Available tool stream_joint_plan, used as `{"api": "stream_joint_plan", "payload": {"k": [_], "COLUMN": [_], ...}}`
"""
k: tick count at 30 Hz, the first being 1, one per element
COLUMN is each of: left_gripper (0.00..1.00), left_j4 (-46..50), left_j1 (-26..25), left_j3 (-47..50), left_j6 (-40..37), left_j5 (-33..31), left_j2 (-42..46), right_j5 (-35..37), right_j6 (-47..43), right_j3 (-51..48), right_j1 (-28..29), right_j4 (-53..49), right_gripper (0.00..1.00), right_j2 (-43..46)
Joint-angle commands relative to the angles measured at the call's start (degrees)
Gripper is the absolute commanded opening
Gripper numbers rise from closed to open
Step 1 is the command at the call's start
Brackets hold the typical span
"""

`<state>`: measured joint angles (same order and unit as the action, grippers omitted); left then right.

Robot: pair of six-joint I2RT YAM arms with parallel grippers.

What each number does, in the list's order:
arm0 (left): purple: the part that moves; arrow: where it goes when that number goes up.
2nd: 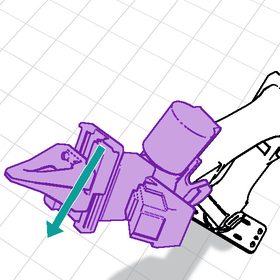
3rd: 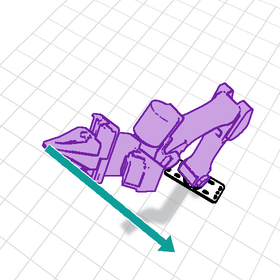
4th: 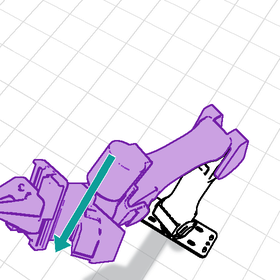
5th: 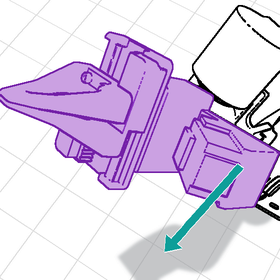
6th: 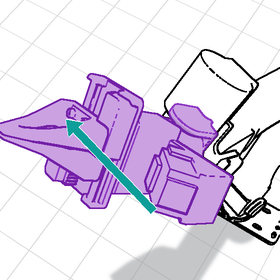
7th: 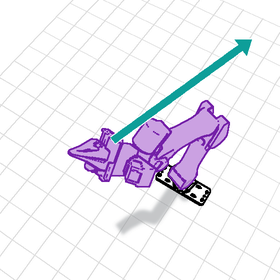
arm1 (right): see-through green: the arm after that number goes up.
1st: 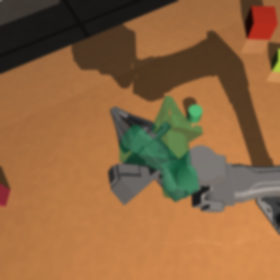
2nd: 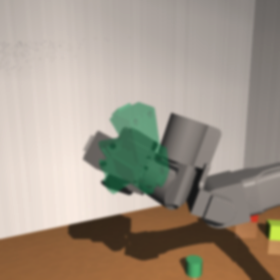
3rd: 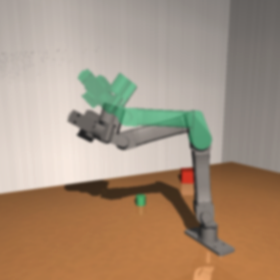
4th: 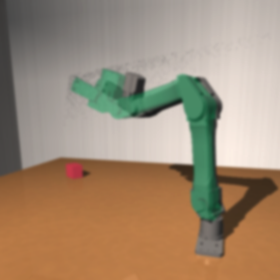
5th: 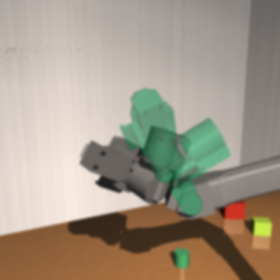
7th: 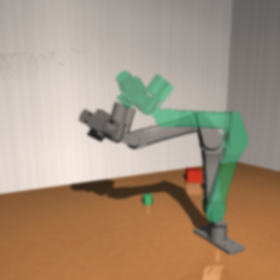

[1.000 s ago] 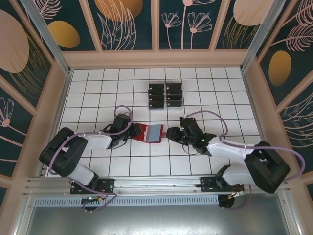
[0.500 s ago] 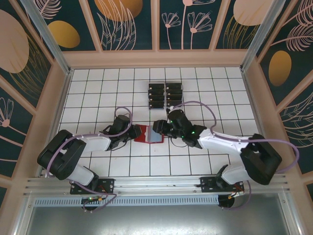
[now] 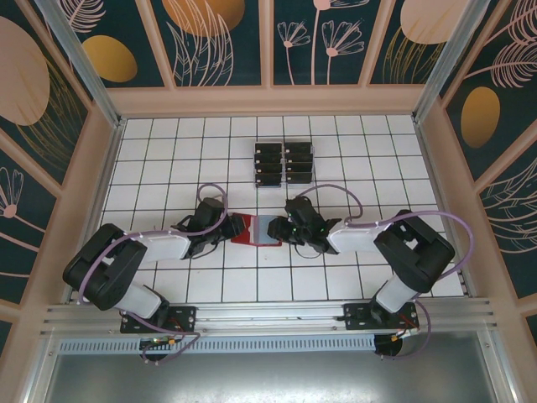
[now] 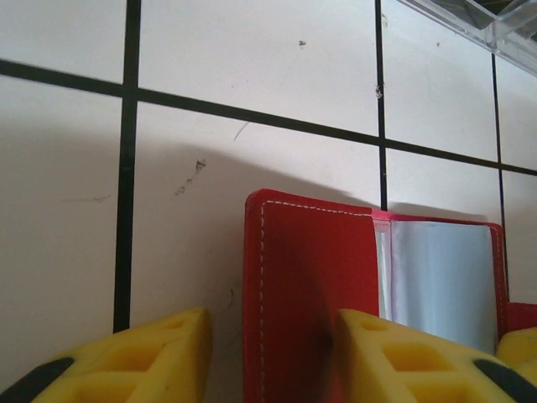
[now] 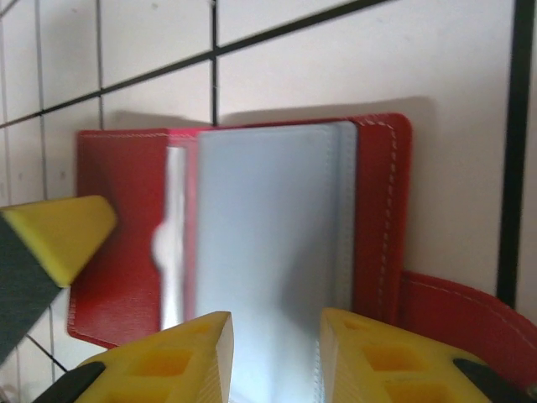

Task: Put the credit cards into the card holder

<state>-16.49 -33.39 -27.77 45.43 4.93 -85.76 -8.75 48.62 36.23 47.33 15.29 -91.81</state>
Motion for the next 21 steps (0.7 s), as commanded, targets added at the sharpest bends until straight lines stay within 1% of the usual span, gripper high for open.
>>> {"api": "stream_joint_plan", "payload": {"k": [1, 7, 9, 12, 17, 21], "left_gripper": [0.48, 0.51, 0.51, 0.51, 0.52, 0.52], "left_j4": [6.4, 14.2, 15.7, 16.5, 16.8, 15.9], "left_j1": [0.2, -0.4, -0.7, -1.2, -2.6, -3.4], "left_j3": [-2.5, -6.8, -7.5, -7.8, -7.9, -7.7], "left_j6": [-3.4, -8.1, -9.2, -9.7, -9.8, -9.5], "left_j5": [-4.7, -10.0, -10.8, -11.2, -11.6, -11.6], "left_j2": [0.6, 0.0, -0.4, -1.5, -4.2, -5.8], "right_j5": [-0.8, -1.4, -1.7, -2.0, -2.4, -2.7], "right_j6": [0.3, -0.1, -0.2, -0.3, -0.6, -1.1], "right_j3": [-0.5, -0.5, -0.5, -0.5, 0.0, 0.8], "right_j1": [0.0, -0.4, -0.5, -0.7, -0.8, -0.9], "right_j4": [3.0, 3.3, 3.3, 3.5, 3.2, 2.9], "right_gripper": [0.33, 0.34, 0.34, 0.36, 0.44, 0.44], "right_j2": [-0.3, -0.8, -0.9, -1.3, -1.4, -1.9]}}
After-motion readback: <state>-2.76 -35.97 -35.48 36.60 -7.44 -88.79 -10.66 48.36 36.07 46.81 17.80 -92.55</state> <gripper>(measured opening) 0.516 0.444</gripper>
